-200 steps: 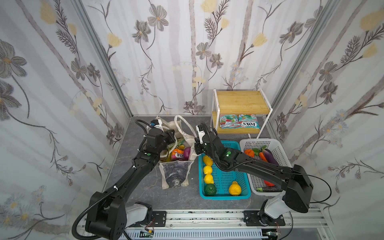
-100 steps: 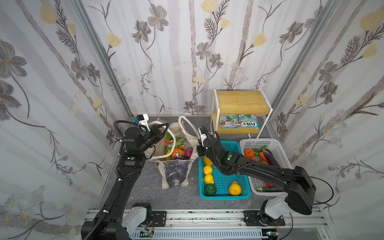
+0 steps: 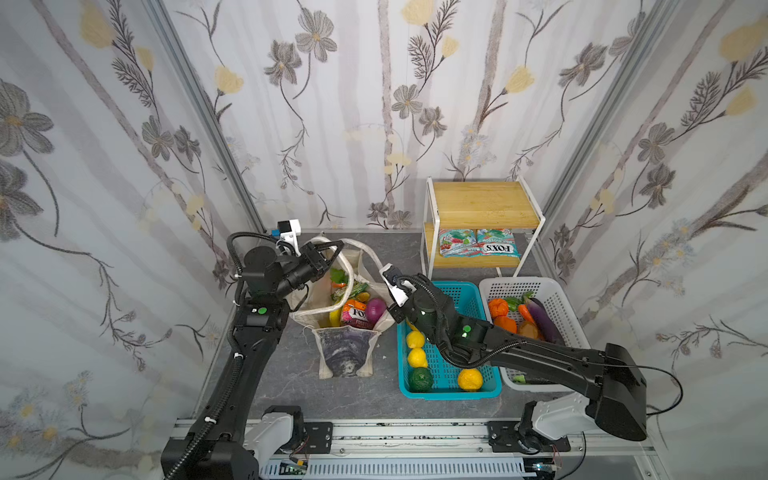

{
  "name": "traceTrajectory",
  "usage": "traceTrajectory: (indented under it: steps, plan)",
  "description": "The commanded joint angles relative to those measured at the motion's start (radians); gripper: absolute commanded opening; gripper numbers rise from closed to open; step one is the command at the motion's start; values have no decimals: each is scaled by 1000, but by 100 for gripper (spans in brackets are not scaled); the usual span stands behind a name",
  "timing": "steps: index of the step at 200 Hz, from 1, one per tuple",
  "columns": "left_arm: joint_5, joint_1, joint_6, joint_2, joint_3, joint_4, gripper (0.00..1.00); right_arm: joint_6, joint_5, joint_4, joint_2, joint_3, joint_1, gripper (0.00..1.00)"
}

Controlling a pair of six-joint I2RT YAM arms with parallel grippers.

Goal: Place the food into the grocery bag and tie it

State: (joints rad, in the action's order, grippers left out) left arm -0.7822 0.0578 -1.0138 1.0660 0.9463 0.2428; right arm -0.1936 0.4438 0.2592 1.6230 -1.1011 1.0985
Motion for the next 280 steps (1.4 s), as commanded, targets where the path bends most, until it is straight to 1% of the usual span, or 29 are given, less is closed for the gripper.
traceTrajectory:
  steps: [1,10,19,25,34,41,55,74,79,90,107,113,117,123,145,170,184,206,221,230,280]
  plan:
    - [-18,-1,10,4,10,51,14,-81,-28,37,42,-33,19,0]
    - [-21,-1,14,11,4,51,15,-94,-20,54,49,-34,29,0]
    - [-24,-1,20,20,-2,50,18,-96,-37,73,44,-27,35,0]
    - [-25,-1,23,27,-8,49,22,-96,-56,80,41,-24,36,0]
    - [-26,-1,31,36,-14,46,32,-89,-81,81,37,-26,38,0]
    - [-24,-1,37,42,-17,43,35,-82,-103,79,33,-28,38,0]
    - [-17,-1,54,51,-17,28,37,-62,-163,77,29,-30,35,0]
    - [21,0,90,54,-4,-28,38,-20,-311,31,44,-69,25,0]
    - [20,0,95,52,-3,-34,40,-12,-337,20,53,-81,22,0]
    - [21,-1,101,44,-3,-38,48,-1,-360,22,69,-88,18,0]
    - [24,-1,116,25,-10,-49,56,12,-361,49,87,-82,7,0]
    - [31,-3,126,15,-13,-60,61,19,-363,56,90,-82,2,0]
    - [37,-3,133,11,-14,-72,68,25,-364,59,93,-80,-3,0]
    - [52,-4,151,3,-12,-99,72,32,-370,65,94,-79,-9,0]
    - [113,-4,217,-16,-6,-185,74,35,-379,55,108,-89,-17,0]
    - [152,-6,243,-15,-20,-209,79,31,-385,48,113,-92,-17,0]
    - [175,-9,249,-11,-31,-214,88,32,-386,50,111,-89,-17,0]
    - [204,-14,278,-18,-27,-226,90,38,-388,51,110,-85,-20,0]
    - [198,-15,278,-20,-18,-226,92,45,-392,52,116,-85,-23,0]
    - [195,-14,276,-25,-13,-226,100,48,-389,51,123,-90,-23,0]
    - [193,-17,256,-83,-21,-239,100,53,-382,38,138,-112,-24,0]
